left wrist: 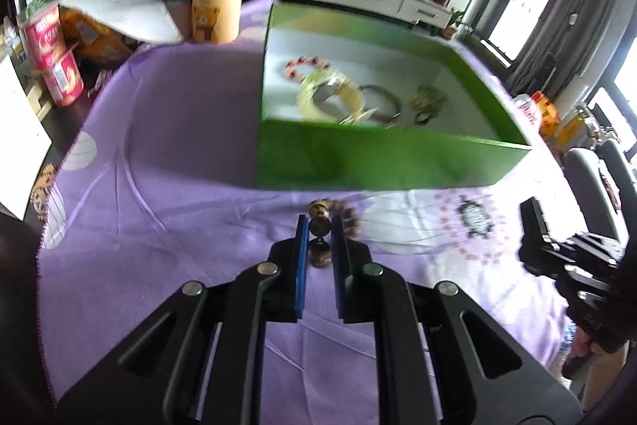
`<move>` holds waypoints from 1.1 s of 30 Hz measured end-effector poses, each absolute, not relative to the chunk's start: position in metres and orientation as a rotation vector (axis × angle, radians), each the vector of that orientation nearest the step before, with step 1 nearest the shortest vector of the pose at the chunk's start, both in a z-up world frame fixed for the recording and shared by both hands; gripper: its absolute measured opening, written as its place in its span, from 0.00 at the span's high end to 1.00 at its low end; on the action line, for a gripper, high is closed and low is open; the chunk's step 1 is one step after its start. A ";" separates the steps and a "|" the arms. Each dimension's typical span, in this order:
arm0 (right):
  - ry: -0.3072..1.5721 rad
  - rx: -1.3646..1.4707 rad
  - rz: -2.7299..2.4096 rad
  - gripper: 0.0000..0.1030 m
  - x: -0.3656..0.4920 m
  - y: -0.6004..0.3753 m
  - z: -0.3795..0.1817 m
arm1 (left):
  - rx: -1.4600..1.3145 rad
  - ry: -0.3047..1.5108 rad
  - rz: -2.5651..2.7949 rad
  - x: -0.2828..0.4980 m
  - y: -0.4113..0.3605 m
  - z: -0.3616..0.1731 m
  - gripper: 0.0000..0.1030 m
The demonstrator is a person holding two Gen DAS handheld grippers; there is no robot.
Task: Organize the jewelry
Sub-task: 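Grasp the brown bead bracelet with the left tool while the right tool grasps the black watch strap, then carry the brown bracelet and black watch into the green box with both tools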
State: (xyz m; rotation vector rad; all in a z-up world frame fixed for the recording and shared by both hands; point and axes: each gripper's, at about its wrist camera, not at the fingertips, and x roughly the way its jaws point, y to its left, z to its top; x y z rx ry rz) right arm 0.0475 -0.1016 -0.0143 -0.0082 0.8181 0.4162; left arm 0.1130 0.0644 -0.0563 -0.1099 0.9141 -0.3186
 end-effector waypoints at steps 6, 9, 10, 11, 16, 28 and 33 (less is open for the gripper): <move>0.797 0.040 0.431 0.91 0.044 -0.107 0.001 | -0.152 0.872 -0.362 0.102 0.066 -0.029 0.90; 0.781 0.056 0.436 0.91 0.041 -0.109 0.011 | -0.152 0.843 -0.375 0.097 0.065 -0.015 0.90; 0.775 0.060 0.436 0.91 0.040 -0.109 0.014 | -0.154 0.834 -0.383 0.094 0.065 -0.009 0.90; 0.770 0.063 0.435 0.91 0.039 -0.110 0.016 | -0.156 0.830 -0.385 0.095 0.065 -0.005 0.90; 0.741 0.088 0.430 0.91 0.037 -0.118 0.031 | -0.153 0.793 -0.400 0.088 0.063 0.015 0.90; 0.664 0.076 0.396 0.91 0.049 -0.134 0.064 | -0.123 0.732 -0.443 0.103 0.044 0.052 0.90; 0.639 0.072 0.388 0.91 0.063 -0.138 0.075 | -0.103 0.717 -0.449 0.115 0.030 0.059 0.90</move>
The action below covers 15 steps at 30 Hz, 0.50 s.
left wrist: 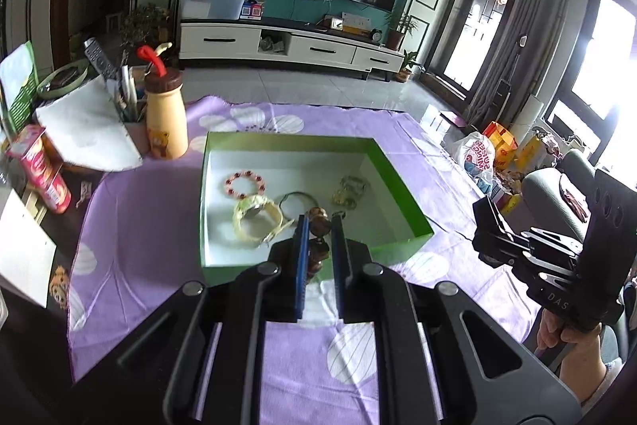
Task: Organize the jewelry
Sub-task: 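Carry the brown bracelet and black watch into the green box with both tools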
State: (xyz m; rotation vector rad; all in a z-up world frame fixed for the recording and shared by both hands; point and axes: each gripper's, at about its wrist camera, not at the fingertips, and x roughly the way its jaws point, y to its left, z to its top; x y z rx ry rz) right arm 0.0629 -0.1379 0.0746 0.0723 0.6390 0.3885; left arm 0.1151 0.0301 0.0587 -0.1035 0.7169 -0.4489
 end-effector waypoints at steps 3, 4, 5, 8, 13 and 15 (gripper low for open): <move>0.636 0.090 0.392 0.91 0.076 -0.142 0.076 | -0.110 0.715 -0.455 0.126 0.025 0.060 0.90; 0.643 0.098 0.393 0.91 0.081 -0.143 0.075 | -0.114 0.716 -0.458 0.130 0.024 0.059 0.90; 0.652 0.103 0.393 0.91 0.085 -0.144 0.073 | -0.116 0.717 -0.461 0.133 0.023 0.059 0.90; 0.682 0.111 0.392 0.91 0.099 -0.144 0.066 | -0.122 0.728 -0.470 0.146 0.017 0.057 0.90; 0.713 0.125 0.398 0.91 0.120 -0.144 0.057 | -0.114 0.750 -0.476 0.171 0.005 0.050 0.90; 0.724 0.126 0.402 0.91 0.128 -0.143 0.053 | -0.112 0.755 -0.477 0.178 0.001 0.046 0.90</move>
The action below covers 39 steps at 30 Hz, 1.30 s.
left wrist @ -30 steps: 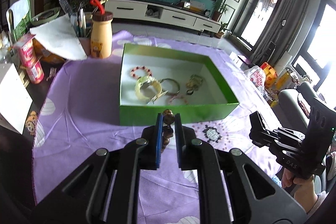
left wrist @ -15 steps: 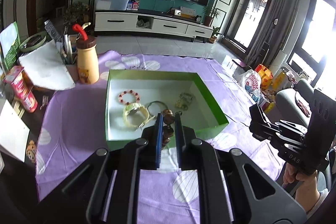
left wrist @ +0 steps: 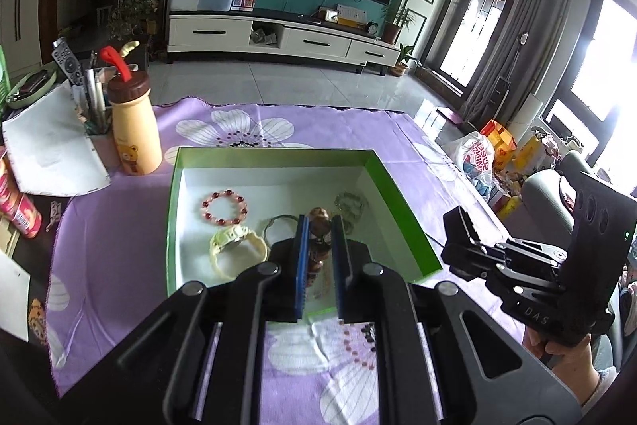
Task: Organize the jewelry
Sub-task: 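Carry the brown bracelet and black watch into the green box with both tools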
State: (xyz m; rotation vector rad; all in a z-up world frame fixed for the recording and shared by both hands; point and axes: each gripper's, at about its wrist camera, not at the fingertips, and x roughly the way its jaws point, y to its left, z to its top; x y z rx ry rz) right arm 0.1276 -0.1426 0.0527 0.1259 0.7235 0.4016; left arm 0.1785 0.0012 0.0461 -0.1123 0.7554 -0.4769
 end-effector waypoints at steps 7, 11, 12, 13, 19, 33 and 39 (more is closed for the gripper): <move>0.780 0.124 0.408 0.91 0.153 -0.142 0.042 | -0.132 0.813 -0.473 0.215 -0.010 0.029 0.90; 0.808 0.113 0.405 0.91 0.164 -0.142 0.034 | -0.125 0.831 -0.462 0.230 -0.013 0.020 0.90; 0.815 0.109 0.405 0.91 0.166 -0.142 0.032 | -0.123 0.836 -0.460 0.234 -0.014 0.018 0.90; 0.820 0.104 0.404 0.91 0.168 -0.141 0.030 | -0.120 0.841 -0.456 0.239 -0.014 0.015 0.90; 0.840 0.095 0.403 0.91 0.179 -0.141 0.020 | -0.119 0.860 -0.444 0.256 -0.014 0.005 0.90; 0.872 0.080 0.406 0.91 0.190 -0.139 0.009 | -0.137 0.920 -0.396 0.289 -0.007 -0.016 0.90; 0.885 0.066 0.405 0.91 0.192 -0.140 0.006 | -0.141 0.940 -0.365 0.303 -0.005 -0.026 0.90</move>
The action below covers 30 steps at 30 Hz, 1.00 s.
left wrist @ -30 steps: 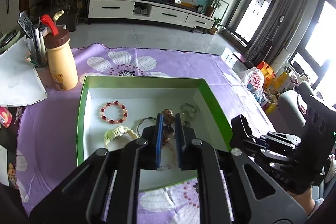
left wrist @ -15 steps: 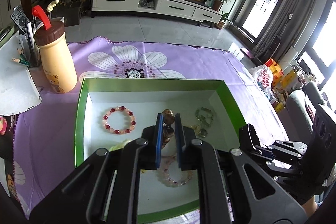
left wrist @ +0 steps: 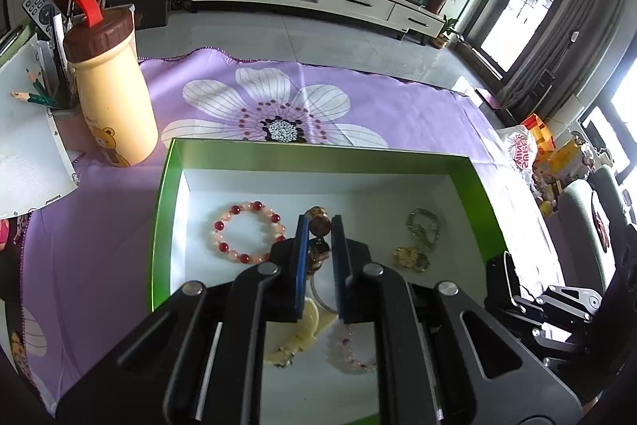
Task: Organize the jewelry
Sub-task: 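Carry the brown bracelet and black watch into the green box with both tools, then open both tools to release the brown bracelet and black watch in the box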
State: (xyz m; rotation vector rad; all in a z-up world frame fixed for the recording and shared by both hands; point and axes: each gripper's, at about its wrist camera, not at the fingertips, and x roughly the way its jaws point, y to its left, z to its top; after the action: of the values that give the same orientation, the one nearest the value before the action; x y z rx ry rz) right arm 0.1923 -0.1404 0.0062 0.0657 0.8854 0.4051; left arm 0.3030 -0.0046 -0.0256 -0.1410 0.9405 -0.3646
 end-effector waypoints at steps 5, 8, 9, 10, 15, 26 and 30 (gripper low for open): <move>0.892 0.063 0.413 0.91 0.192 -0.141 0.003 | -0.134 0.943 -0.351 0.308 -0.007 -0.032 0.90; 0.909 0.052 0.410 0.91 0.194 -0.139 -0.001 | -0.126 0.949 -0.350 0.310 -0.010 -0.035 0.90; 0.914 0.051 0.410 0.91 0.195 -0.139 -0.002 | -0.127 0.951 -0.351 0.310 -0.010 -0.036 0.90; 0.918 0.051 0.412 0.91 0.196 -0.138 -0.003 | -0.128 0.952 -0.353 0.311 -0.011 -0.036 0.90; 0.945 0.041 0.411 0.91 0.201 -0.135 -0.008 | -0.111 0.959 -0.363 0.315 -0.018 -0.037 0.90; 0.978 0.017 0.397 0.91 0.207 -0.134 -0.012 | -0.050 1.014 -0.306 0.326 -0.023 -0.054 0.89; 0.982 0.015 0.395 0.91 0.208 -0.134 -0.012 | -0.048 1.015 -0.304 0.326 -0.023 -0.053 0.89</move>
State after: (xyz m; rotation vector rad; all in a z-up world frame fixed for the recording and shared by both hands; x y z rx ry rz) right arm 0.2081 -0.1337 -0.0125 0.0147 0.9819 0.3953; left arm 0.3262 -0.0233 -0.0528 -0.0476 1.0152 -0.3043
